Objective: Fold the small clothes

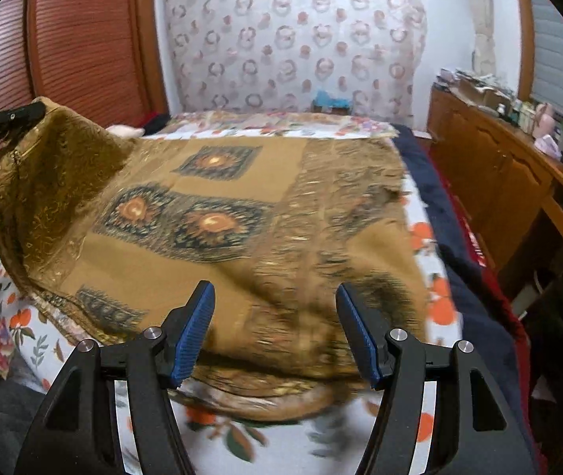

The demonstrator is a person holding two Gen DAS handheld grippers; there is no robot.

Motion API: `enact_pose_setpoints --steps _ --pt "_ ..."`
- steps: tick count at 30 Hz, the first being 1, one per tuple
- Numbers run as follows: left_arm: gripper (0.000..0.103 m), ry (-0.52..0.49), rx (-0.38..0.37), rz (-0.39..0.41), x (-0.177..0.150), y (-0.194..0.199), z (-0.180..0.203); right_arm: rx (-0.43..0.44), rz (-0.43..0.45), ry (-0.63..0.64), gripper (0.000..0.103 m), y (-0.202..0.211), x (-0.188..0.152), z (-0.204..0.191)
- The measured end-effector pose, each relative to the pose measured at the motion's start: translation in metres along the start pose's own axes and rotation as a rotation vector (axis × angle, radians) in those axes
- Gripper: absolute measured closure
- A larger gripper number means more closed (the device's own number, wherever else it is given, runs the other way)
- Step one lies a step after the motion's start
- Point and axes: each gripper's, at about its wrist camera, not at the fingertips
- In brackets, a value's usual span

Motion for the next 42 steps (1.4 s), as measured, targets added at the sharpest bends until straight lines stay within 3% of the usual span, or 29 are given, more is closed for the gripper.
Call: enact_pose_setpoints --steps 8,21,24,27,30,31,33,42 --pt "0.097 -0.099 -0.114 -0.013 0.037 -0.030 0.076 -0.033 0.036 -0.067 0.038 0.024 -0.007 0.034" --pt "0.097 -0.258 -0.203 -0.029 0.066 -0.042 0.172 -0.045 0.065 -0.090 0.038 0.041 -0.013 0.049" --pt "0.097 -0.261 -0.188 -0.053 0.062 -0.050 0.177 -0.043 0.067 -0.091 0.038 0.042 -0.014 0.050" --pt "0.097 -0.258 -0.207 -0.125 0.050 -0.065 0.177 -0.044 0.063 -0.090 0.038 0.043 -0.016 0.050" --pt "0.088 -0.268 -0.215 -0.166 0.040 -0.073 0.179 -0.046 0.058 -0.095 0.038 0.042 -0.017 0.052" --pt "0.075 -0.272 -0.218 -0.167 0.037 -0.072 0.179 -0.046 0.057 -0.096 0.038 0.041 -0.017 0.052" --pt "0.062 -0.278 -0.210 -0.164 0.032 -0.070 0.178 -0.047 0.055 -0.098 0.038 0.040 -0.018 0.053" --pt "0.057 -0.234 -0.107 -0.118 0.018 -0.039 0.128 -0.053 0.064 -0.081 0.038 0.041 -0.010 0.050"
Point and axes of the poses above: each gripper's, at about its wrist camera, not at the fingertips, and y roughly against the way its jaws point, z to its right, x to its top, and after that the axes turned 11 degrees about x, right-handed
